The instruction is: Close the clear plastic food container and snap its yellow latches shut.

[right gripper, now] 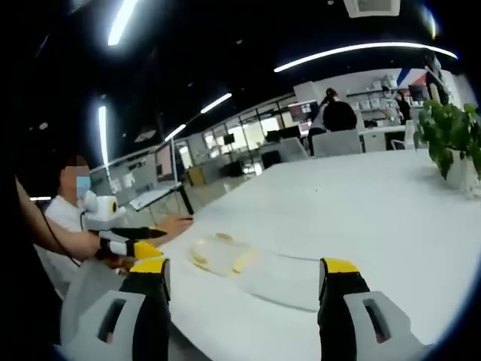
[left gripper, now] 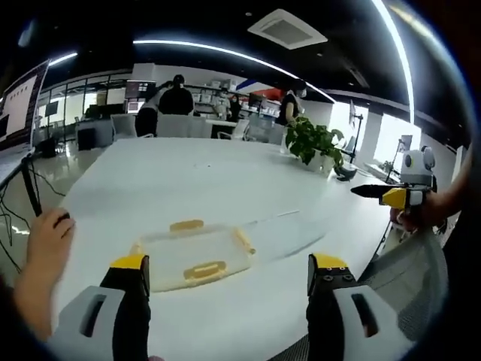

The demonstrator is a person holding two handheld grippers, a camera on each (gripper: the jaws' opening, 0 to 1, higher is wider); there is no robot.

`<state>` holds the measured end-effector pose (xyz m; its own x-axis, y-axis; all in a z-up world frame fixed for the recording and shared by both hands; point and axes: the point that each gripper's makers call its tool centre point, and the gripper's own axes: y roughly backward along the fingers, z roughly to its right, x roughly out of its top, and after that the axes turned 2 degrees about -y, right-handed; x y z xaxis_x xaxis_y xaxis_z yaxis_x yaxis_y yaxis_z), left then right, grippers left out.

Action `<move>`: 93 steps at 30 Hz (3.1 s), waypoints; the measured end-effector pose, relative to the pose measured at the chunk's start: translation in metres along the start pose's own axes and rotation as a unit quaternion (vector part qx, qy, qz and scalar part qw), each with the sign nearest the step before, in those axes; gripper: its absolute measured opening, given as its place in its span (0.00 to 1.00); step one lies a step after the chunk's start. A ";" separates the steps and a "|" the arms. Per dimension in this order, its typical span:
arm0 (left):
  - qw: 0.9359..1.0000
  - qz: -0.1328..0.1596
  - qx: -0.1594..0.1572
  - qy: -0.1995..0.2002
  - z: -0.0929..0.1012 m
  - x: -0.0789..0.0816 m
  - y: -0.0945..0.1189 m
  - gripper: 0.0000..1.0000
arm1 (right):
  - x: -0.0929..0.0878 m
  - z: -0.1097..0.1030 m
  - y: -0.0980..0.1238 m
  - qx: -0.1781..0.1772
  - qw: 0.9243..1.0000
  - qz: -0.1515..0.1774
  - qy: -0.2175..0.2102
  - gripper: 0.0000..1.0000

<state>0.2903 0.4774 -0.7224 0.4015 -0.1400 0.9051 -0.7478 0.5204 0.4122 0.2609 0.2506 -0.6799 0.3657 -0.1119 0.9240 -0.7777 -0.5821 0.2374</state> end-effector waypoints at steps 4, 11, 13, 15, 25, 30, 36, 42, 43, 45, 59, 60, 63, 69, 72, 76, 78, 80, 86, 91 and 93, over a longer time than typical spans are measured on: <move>0.999 -0.018 -0.027 -0.025 0.011 -0.005 0.003 0.83 | 0.003 -0.001 0.000 0.002 1.000 0.004 0.020 0.80; 0.999 -0.022 -0.029 -0.033 0.012 -0.006 0.003 0.81 | 0.010 -0.004 -0.004 -0.002 1.000 0.004 0.028 0.79; 0.999 -0.020 -0.030 -0.027 0.009 -0.005 0.003 0.81 | 0.015 -0.005 -0.008 -0.003 1.000 0.012 0.026 0.79; 0.999 -0.020 -0.032 -0.025 0.007 -0.005 0.004 0.79 | 0.018 -0.007 -0.011 -0.002 1.000 0.014 0.028 0.78; 0.998 -0.025 -0.045 -0.042 -0.004 -0.005 0.002 0.79 | 0.015 -0.019 -0.025 0.004 0.999 0.008 0.046 0.77; 0.997 -0.031 -0.053 -0.051 -0.011 -0.008 0.002 0.79 | 0.014 -0.025 -0.032 0.006 0.998 0.003 0.056 0.77; 0.994 -0.040 -0.066 -0.071 -0.021 -0.011 0.005 0.78 | 0.011 -0.036 -0.042 0.017 0.998 0.002 0.061 0.73; 0.994 -0.041 -0.074 -0.065 -0.034 -0.011 0.004 0.78 | 0.009 -0.046 -0.056 0.006 0.998 -0.002 0.057 0.75; 0.994 -0.042 -0.077 -0.065 -0.035 -0.011 0.003 0.78 | 0.009 -0.047 -0.058 0.006 0.998 -0.001 0.058 0.74; 0.993 -0.042 -0.082 -0.071 -0.037 -0.010 0.002 0.78 | 0.009 -0.051 -0.063 0.002 0.998 -0.002 0.060 0.74; 0.988 -0.058 -0.110 -0.096 -0.066 -0.016 -0.004 0.78 | 0.003 -0.058 -0.092 -0.023 0.998 -0.009 0.059 0.74; 0.988 -0.058 -0.112 -0.092 -0.070 -0.016 -0.005 0.78 | 0.002 -0.059 -0.095 -0.024 0.998 -0.010 0.059 0.74; 0.987 -0.061 -0.117 -0.095 -0.075 -0.017 -0.006 0.78 | 0.000 -0.061 -0.101 -0.027 0.998 -0.013 0.060 0.74; 0.984 -0.069 -0.129 -0.104 -0.085 -0.020 -0.009 0.78 | -0.003 -0.065 -0.114 -0.032 0.997 -0.018 0.062 0.74; 0.983 -0.071 -0.134 -0.107 -0.087 -0.020 -0.011 0.78 | -0.003 -0.065 -0.119 -0.035 0.997 -0.020 0.062 0.74; 0.982 -0.073 -0.139 -0.108 -0.091 -0.018 -0.015 0.78 | -0.003 -0.062 -0.124 -0.038 0.997 -0.022 0.065 0.74; 0.982 -0.074 -0.139 -0.106 -0.094 -0.017 -0.016 0.78 | -0.003 -0.060 -0.128 -0.039 0.997 -0.027 0.065 0.73; 0.981 -0.078 -0.140 -0.108 -0.097 -0.018 -0.017 0.78 | -0.003 -0.060 -0.130 -0.038 0.996 -0.030 0.073 0.73; 0.974 -0.096 -0.155 -0.133 -0.100 -0.022 -0.022 0.78 | -0.007 -0.062 -0.140 -0.024 0.995 -0.046 0.086 0.73; 0.969 -0.112 -0.164 -0.146 -0.103 -0.027 -0.025 0.77 | -0.013 -0.061 -0.149 -0.015 0.992 -0.064 0.109 0.73; 0.967 -0.117 -0.168 -0.150 -0.104 -0.027 -0.027 0.77 | -0.015 -0.060 -0.152 -0.011 0.990 -0.072 0.118 0.73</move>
<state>0.3546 0.5544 -0.7689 0.3293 -0.4996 0.8012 -0.4202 0.6823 0.5982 0.3428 0.3894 -0.7121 0.3457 0.1639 0.9239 -0.7384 -0.5600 0.3756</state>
